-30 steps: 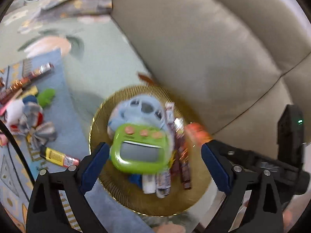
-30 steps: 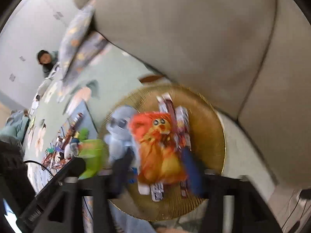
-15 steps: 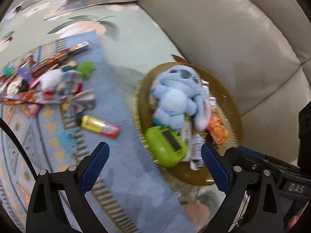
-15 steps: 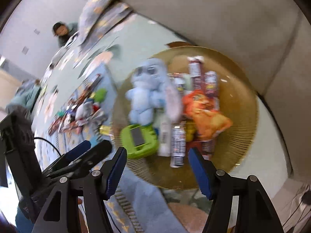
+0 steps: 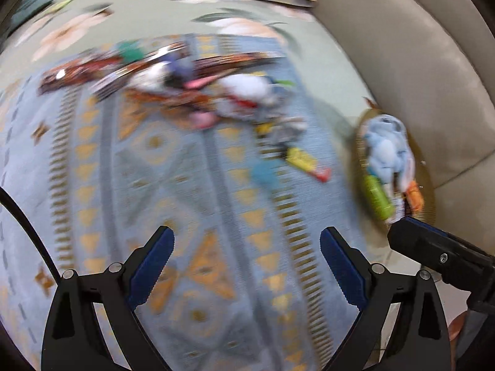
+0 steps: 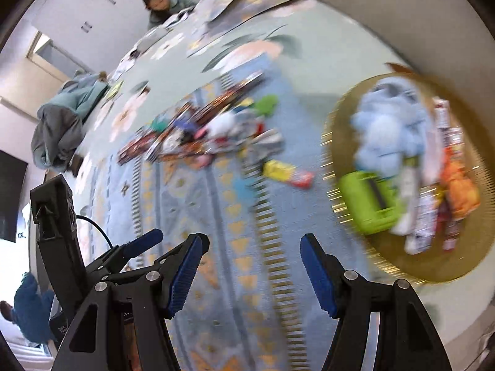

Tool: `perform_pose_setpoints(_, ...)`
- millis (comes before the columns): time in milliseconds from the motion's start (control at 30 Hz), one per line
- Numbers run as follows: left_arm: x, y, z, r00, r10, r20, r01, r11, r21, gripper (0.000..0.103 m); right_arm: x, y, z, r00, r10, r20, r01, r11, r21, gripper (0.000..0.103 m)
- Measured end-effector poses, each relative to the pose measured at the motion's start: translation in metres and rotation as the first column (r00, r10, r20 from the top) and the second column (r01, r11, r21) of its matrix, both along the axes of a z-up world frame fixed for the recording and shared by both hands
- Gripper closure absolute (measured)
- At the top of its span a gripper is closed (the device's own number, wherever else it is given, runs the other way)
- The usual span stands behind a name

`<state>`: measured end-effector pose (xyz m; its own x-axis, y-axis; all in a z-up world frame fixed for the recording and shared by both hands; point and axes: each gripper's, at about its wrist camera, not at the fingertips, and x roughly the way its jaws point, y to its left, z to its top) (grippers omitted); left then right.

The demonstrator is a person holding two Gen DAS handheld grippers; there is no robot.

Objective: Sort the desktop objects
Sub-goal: 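Move both open grippers back over the pile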

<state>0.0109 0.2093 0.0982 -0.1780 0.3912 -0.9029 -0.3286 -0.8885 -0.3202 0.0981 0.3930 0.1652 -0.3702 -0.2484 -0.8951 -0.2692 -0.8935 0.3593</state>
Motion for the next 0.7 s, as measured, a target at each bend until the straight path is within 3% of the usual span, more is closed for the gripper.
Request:
perform_pose_setpoints(233,-0.009,-0.093,-0.025,0.995,0.093,0.040,-0.091,0.994,-0.057,0.008,-0.020,-0.073,-0.028,0.997,0.039,0.062,-0.037,0.999,-0.031,0.038)
perform_pose_setpoints(433,-0.023,-0.143,-0.036,0.985,0.165,0.058,-0.162,0.985,-0.052,0.008,-0.035,-0.105,-0.039,0.994,0.041,0.100,-0.039,0.999,-0.023,0.038)
perform_pose_setpoints(567,-0.052,-0.161,-0.034,0.987,0.163,-0.011,-0.164,0.985,-0.060,0.008,-0.046,-0.120,-0.038,0.993,0.035,0.113,-0.034,0.999,-0.012,0.038)
perform_pose_setpoints(700,-0.113,-0.168,-0.027,0.987,0.095,-0.128,-0.108,0.989,-0.097,0.008,-0.055,-0.128,-0.034,0.993,0.024,0.111,-0.025,1.000,0.004,0.038)
